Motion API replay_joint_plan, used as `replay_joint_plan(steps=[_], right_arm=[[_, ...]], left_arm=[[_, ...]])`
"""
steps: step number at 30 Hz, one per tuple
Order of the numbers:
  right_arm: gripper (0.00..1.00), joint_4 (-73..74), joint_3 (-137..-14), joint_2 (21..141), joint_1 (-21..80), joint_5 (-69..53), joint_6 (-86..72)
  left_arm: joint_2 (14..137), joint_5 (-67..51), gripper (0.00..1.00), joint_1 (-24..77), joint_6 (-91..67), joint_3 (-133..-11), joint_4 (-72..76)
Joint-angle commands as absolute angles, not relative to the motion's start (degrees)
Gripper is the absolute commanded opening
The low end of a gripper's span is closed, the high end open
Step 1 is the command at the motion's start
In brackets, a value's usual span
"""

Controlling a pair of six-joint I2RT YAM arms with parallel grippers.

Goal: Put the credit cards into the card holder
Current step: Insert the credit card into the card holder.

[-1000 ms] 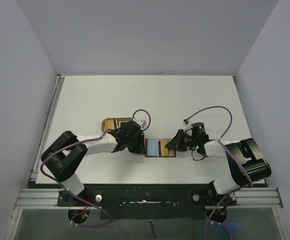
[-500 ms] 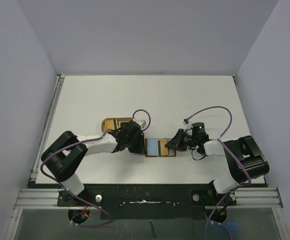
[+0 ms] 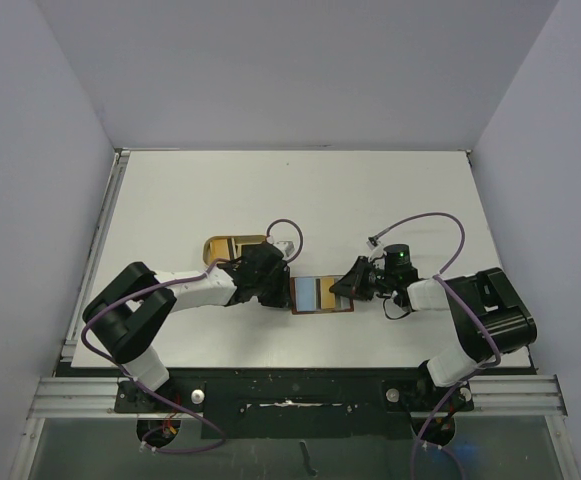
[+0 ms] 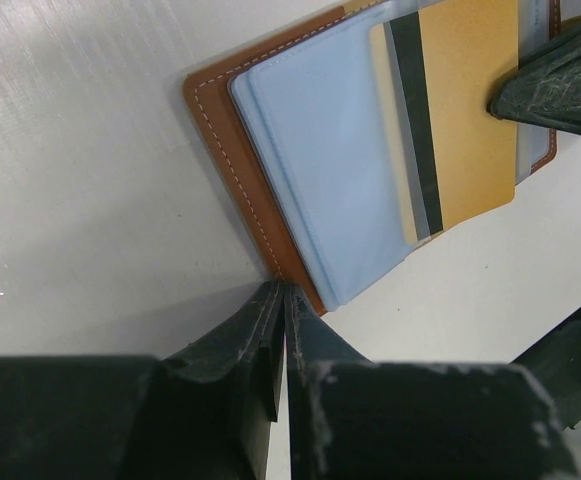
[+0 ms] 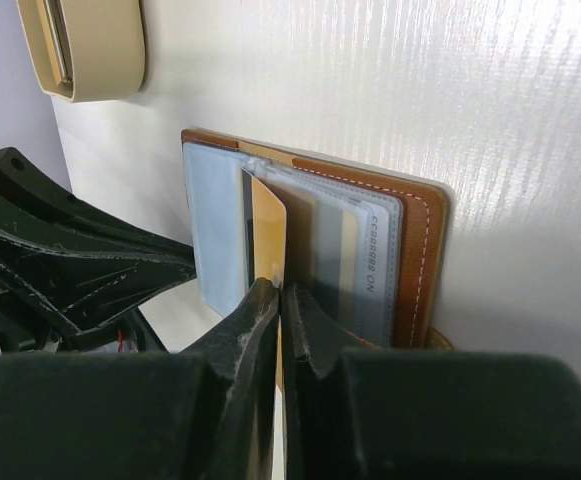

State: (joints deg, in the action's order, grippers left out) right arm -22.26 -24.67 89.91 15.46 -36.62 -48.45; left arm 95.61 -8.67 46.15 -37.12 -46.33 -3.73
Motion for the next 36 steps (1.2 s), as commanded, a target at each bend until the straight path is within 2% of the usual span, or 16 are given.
replay_joint_plan(steps=[1, 4, 8, 17, 26, 36], right_arm=[[0.01, -23.1, -25.8, 91.8, 16.2, -34.3, -47.8], [0.04, -22.9, -26.5, 92.9, 18.1, -33.5, -48.1], [0.18, -23.9, -26.1, 93.3, 19.2, -32.1, -50.5], [0.36, -15.0, -28.8, 89.5, 21.9, -25.6, -49.0], [0.46, -8.3, -33.4, 89.5, 27.1, -20.7, -49.1], [0.58, -2.7, -35.0, 86.1, 27.6, -18.0, -49.1]], left_arm=[[98.4, -5.7, 0.05, 46.8, -36.5, -45.6, -6.8], [98.2, -7.7, 0.05, 46.8, -37.4, -45.3, -4.8], [98.3, -8.0, 0.05, 47.0, -37.7, -45.7, -4.2], [97.8, -8.2, 0.05, 47.0, -38.2, -46.0, -4.0], [97.6, -8.2, 0.05, 47.0, -38.3, -46.3, -2.5], [97.5, -7.8, 0.05, 47.0, -38.6, -47.5, -2.4]])
